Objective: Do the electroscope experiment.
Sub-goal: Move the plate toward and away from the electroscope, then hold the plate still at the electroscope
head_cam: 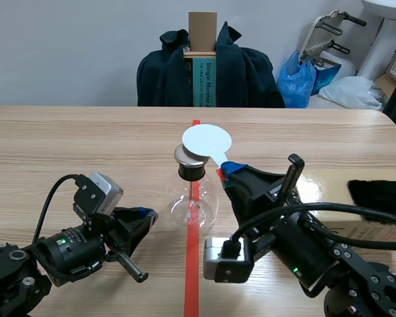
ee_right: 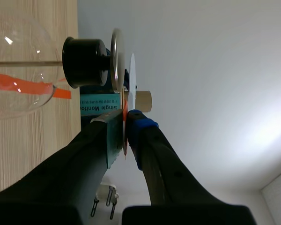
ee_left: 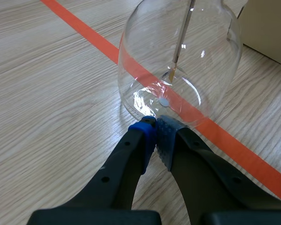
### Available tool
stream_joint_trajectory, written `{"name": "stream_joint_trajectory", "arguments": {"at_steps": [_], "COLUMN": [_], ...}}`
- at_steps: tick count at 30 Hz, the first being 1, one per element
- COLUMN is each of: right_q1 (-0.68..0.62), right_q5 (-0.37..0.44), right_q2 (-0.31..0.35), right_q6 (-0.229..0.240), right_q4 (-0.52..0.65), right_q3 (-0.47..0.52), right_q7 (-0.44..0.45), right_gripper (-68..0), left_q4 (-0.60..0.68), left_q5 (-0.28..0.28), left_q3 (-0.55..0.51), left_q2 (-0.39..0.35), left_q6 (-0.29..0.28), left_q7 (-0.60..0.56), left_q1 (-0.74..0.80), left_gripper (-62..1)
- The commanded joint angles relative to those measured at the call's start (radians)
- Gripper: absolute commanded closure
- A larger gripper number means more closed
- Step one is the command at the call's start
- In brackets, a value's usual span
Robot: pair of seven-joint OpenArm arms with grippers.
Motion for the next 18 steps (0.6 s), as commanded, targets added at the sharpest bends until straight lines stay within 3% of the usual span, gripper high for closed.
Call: {"name": "stream_joint_trajectory", "arguments": {"at_steps": [1,18], "right_q1": [0.023,0.023], "right_q5": [0.003,0.003], "right_q2": [0.013,0.013], "right_q6": [-0.011,-0.011], "right_q4": [0.017,0.017], "right_q3": [0.006,0.006], "right_q7": [0.009,0.03], "right_gripper": [-0.6,-0.6], "left_q4": [0.005,0.005], "left_q5": [-0.006,-0.006], "left_q3": [0.0,0.0], "left_q2": [-0.003,-0.003], "left_q6": [0.001,0.001], "left_q7": [-0.013,-0.013], "left_q1": [-0.009,-0.009], "left_gripper": [-2.8,-2.8]}}
